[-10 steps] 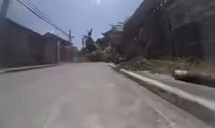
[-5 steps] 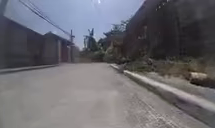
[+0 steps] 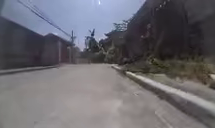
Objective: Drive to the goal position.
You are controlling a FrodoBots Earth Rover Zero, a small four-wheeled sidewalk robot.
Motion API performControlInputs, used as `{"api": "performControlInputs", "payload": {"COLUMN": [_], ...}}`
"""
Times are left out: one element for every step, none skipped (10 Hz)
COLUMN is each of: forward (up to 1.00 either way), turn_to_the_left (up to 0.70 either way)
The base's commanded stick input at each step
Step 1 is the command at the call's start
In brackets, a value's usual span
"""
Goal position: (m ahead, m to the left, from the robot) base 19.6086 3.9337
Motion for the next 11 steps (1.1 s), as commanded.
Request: {"api": "performControlInputs", "payload": {"forward": [0.85,0.85,0.85,0.85,0.85,0.85,0.85,0.85,0.85,0.85,0.85], "turn_to_the_left": [0.00,0.00,0.00,0.00,0.00,0.00,0.00,0.00,0.00,0.00,0.00]}}
